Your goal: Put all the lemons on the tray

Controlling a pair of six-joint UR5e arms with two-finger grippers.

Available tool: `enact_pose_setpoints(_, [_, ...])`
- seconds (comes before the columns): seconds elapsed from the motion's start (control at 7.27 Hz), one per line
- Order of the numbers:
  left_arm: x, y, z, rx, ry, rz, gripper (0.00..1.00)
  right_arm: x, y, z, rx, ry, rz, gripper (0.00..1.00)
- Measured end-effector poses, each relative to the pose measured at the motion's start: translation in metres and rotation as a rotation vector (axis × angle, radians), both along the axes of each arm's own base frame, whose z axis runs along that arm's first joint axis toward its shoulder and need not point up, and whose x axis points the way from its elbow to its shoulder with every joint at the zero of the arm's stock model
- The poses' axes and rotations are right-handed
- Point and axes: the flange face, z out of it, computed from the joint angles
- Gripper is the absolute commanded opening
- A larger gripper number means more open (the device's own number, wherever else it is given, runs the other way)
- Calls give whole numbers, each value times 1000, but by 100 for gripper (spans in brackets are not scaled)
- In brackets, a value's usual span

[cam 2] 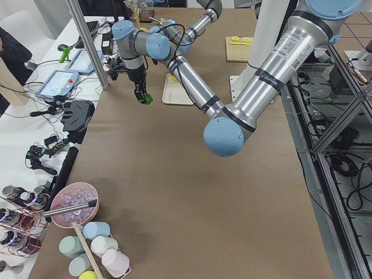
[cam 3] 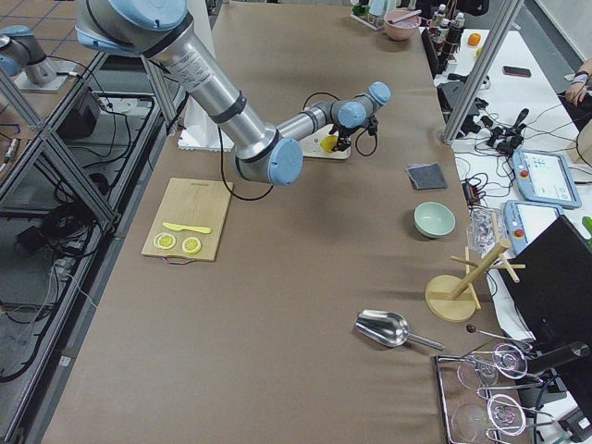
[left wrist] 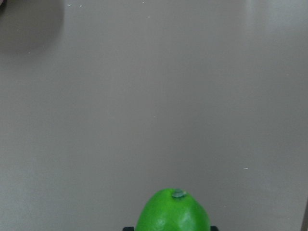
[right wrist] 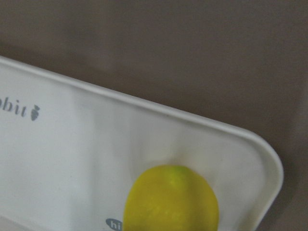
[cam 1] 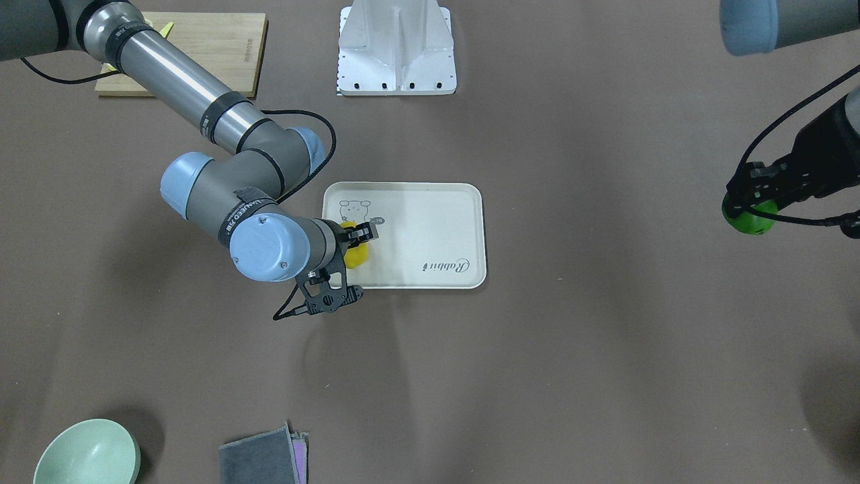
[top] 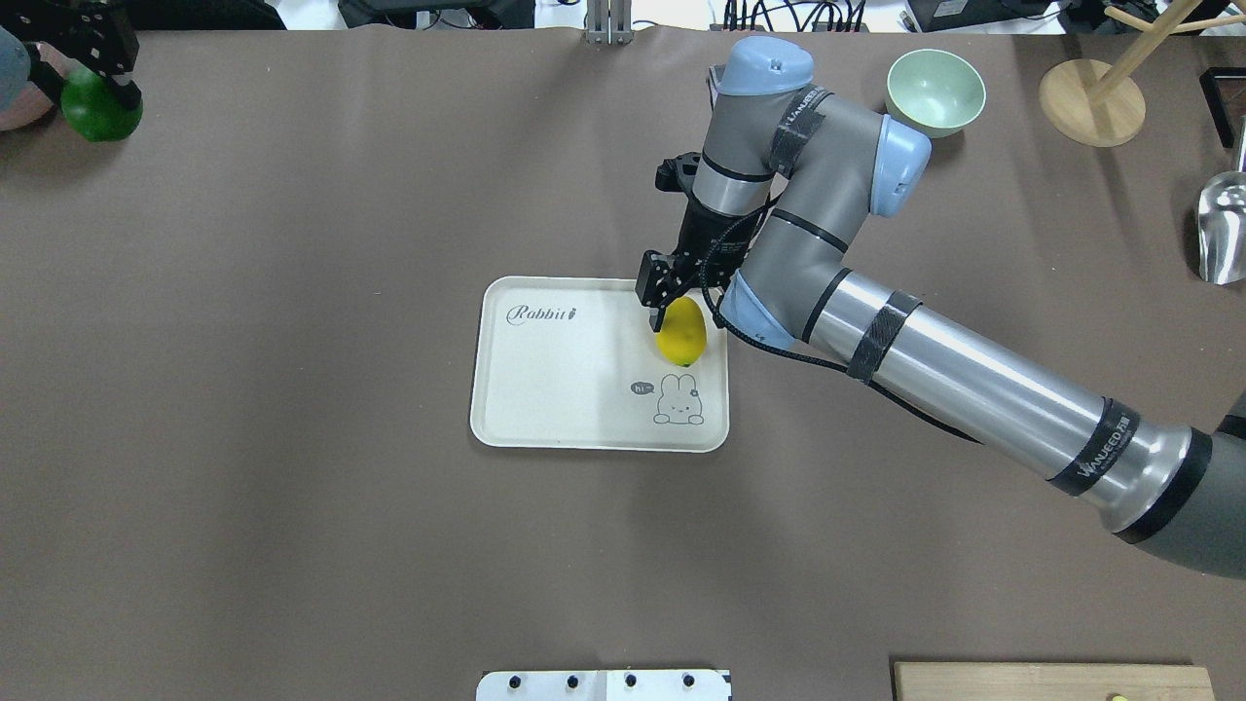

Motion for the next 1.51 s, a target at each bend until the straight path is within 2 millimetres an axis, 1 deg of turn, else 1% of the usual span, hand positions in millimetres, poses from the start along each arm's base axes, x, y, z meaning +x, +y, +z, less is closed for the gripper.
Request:
enact_pose_setpoints(0.14, [18,8,-12,-7,1,-8,0,14,-12,0,-6,-5,18,100])
enact_pose_setpoints(0.28, [52,18,-28,-10,-18,-4,0,39,-32,3,-24,-16,50,100])
enact_pose_setpoints(0.41, [94,29,-47,-11,-44,-4,0,79,-58,13,-51,-33,93,100])
enact_pose_setpoints(0.55, [136,42,-61,-25,-50,-2,0,125,-81,33,-78,-50,134,100])
enact_pose_setpoints(0.69, [181,54,-71,-34,-54,-2,0,169,-99,56,-99,-57,178,100])
enact_pose_setpoints(0.83, [228,64,-80,-33,-68,-10,0,221,-114,89,-130,-49,239,100])
enact_pose_setpoints(0.96, [277,72,-91,-35,-82,-21,0,275,-124,125,-166,-37,304,99])
enact_pose_setpoints(1.1, [317,76,-97,-34,-90,-29,0,325,-127,158,-196,-26,364,99])
enact_pose_setpoints(1.24, [346,78,-96,-31,-91,-32,0,359,-122,184,-212,-15,403,99])
enact_pose_setpoints(1.38, [370,80,-88,-33,-89,-32,0,378,-112,202,-200,-10,414,99])
enact_pose_setpoints(1.51, [394,85,-78,-31,-91,-33,0,388,-100,212,-175,-11,413,99])
